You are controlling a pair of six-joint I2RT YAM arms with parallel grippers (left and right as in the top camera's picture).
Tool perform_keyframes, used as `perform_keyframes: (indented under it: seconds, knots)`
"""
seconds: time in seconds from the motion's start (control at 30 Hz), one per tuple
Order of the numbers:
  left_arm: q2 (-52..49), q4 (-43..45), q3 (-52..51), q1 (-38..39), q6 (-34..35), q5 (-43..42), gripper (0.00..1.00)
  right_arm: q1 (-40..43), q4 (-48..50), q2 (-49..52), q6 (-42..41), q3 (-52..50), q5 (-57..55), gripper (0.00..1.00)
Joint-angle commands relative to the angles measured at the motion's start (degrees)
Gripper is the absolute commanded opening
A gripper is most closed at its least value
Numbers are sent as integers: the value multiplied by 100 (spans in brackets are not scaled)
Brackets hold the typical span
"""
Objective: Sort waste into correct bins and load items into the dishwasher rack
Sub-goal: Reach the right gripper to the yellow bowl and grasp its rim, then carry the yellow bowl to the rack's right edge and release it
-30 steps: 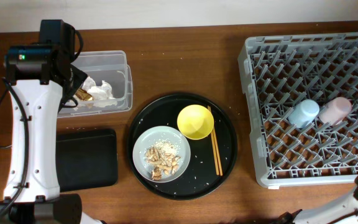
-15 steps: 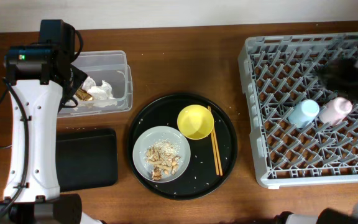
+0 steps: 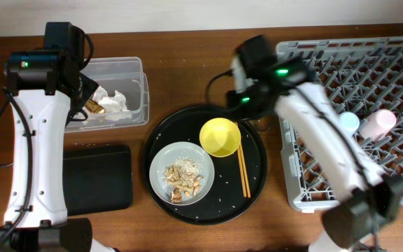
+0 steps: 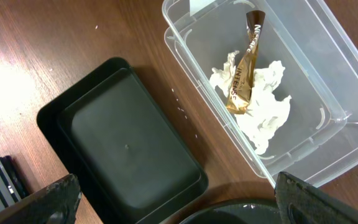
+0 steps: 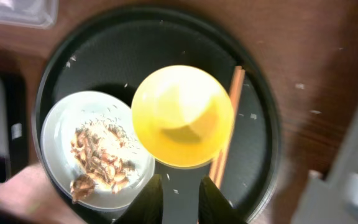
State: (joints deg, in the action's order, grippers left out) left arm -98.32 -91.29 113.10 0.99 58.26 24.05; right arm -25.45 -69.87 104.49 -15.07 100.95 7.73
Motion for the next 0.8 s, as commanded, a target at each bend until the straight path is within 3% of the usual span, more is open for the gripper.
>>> perform_keyframes:
  seconds: [0.0,0.27,0.77]
  knots:
    - [85,-9,42,-4,35,83,99,-546,280,669,-658,35,-588,19]
    - [85,-9,42,-4,35,81,99,-1137,1191,1683,-1290,35,-846,31]
    - [85,-9,42,-4,35,81,99,-1220,1228,2284,-1888,20,-1250,30]
